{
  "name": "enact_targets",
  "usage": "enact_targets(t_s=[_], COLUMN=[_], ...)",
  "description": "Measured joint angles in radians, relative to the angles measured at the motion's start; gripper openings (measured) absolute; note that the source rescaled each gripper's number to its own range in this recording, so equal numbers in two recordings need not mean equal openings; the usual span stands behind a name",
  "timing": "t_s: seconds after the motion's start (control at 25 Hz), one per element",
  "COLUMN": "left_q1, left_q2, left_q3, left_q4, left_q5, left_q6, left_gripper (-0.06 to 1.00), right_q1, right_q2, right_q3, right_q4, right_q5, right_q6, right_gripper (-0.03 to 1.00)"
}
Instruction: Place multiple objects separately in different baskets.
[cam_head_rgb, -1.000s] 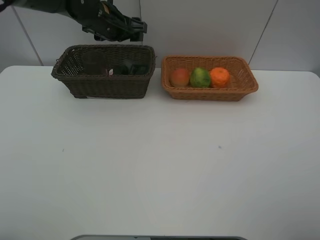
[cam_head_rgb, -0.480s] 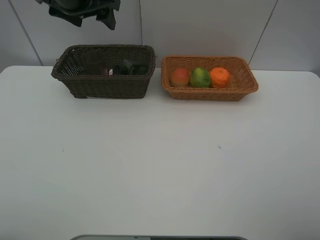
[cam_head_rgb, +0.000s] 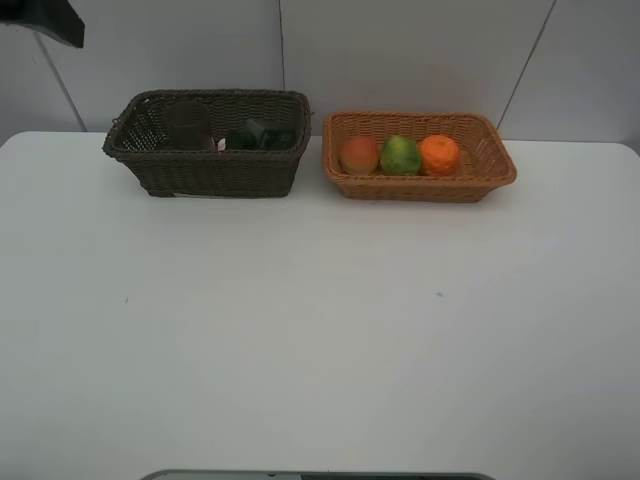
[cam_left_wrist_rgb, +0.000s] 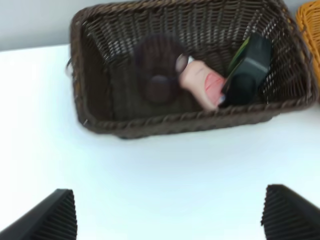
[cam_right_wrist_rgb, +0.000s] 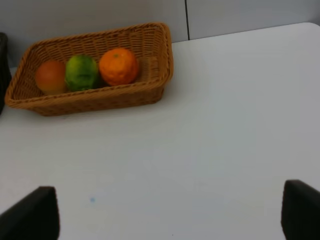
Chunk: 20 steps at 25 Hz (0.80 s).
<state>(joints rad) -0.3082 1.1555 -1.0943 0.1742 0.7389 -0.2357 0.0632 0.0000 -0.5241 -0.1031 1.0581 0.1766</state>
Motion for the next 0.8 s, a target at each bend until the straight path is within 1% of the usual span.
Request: enact_targets(t_s=[0.12, 0.2, 0.36, 0.56, 0.68, 0.8], left_q1=[0.005, 0.006, 0.006, 0.006, 0.006, 0.006], left_q2=[-0.171, -0.299, -0.554, -0.862, -1.015, -1.112], left_q3=[0.092, 0.142, 0.218, 0.314, 0.362, 0.394], left_q4=[-0.006, -0.026, -0.079, -0.101, -0.101, -0.102], left_q5=[0.044, 0.093, 0.201, 0.311, 0.365, 0.429], left_q6=[0.000, 0.000, 0.000, 0.000, 0.024, 0.084], left_gripper=[0.96, 0.96, 0.96, 0.96, 0.96, 0.96], right_q1=[0.000, 0.000, 0.000, 0.000, 0.000, 0.000], right_q2=[0.000, 0.000, 0.000, 0.000, 0.000, 0.000], right_q3=[0.000, 0.000, 0.000, 0.000, 0.000, 0.000], right_q4=[0.000, 0.000, 0.000, 0.000, 0.000, 0.000], right_q5=[0.000, 0.000, 0.000, 0.000, 0.000, 0.000], right_q6=[0.000, 0.000, 0.000, 0.000, 0.000, 0.000], right_gripper=[0.96, 0.96, 0.96, 0.96, 0.96, 0.96])
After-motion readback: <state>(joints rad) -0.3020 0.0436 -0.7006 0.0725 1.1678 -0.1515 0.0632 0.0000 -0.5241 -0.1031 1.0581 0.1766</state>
